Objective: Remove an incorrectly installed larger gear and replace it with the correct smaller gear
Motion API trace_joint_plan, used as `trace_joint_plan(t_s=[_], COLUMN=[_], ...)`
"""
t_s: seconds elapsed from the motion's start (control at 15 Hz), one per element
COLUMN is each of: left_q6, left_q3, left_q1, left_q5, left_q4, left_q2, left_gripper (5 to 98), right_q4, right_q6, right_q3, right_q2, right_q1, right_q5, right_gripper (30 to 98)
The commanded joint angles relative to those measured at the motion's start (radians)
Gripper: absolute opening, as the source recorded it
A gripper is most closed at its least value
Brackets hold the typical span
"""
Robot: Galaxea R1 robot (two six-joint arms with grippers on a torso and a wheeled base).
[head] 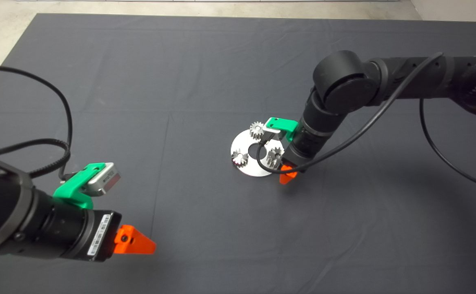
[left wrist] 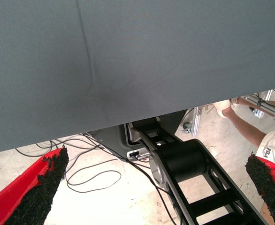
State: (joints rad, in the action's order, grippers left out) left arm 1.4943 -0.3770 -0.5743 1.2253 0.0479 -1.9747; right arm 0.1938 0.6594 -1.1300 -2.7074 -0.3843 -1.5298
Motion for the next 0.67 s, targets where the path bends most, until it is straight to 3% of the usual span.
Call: trace_joint_plan(t_s=[0.0, 0.2, 0.6], left_q6=[-0.003, -0.003, -0.003], left_q3=[0.012, 0.012, 0.012], left_q1=[-0.007, -0.007, -0.007], left_q5=[0.003, 0.003, 0.003], left_q4=[-0.02, -0.02, -0.02], left_q2=[0.006, 0.006, 0.006], left_gripper=[97.7, 97.7, 97.7], right_q4=[0.082, 0.087, 0.136], right_q6=[-0.06, -0.095, -0.096], right_q3=[-0.049, -0.092, -0.127], right_q2=[-0.047, -0.045, -0.047], right_q1=[-0.013, 0.001, 0.036], right_q5=[-0.128, -0.128, -0.128], right_gripper=[97.8, 97.8, 97.8])
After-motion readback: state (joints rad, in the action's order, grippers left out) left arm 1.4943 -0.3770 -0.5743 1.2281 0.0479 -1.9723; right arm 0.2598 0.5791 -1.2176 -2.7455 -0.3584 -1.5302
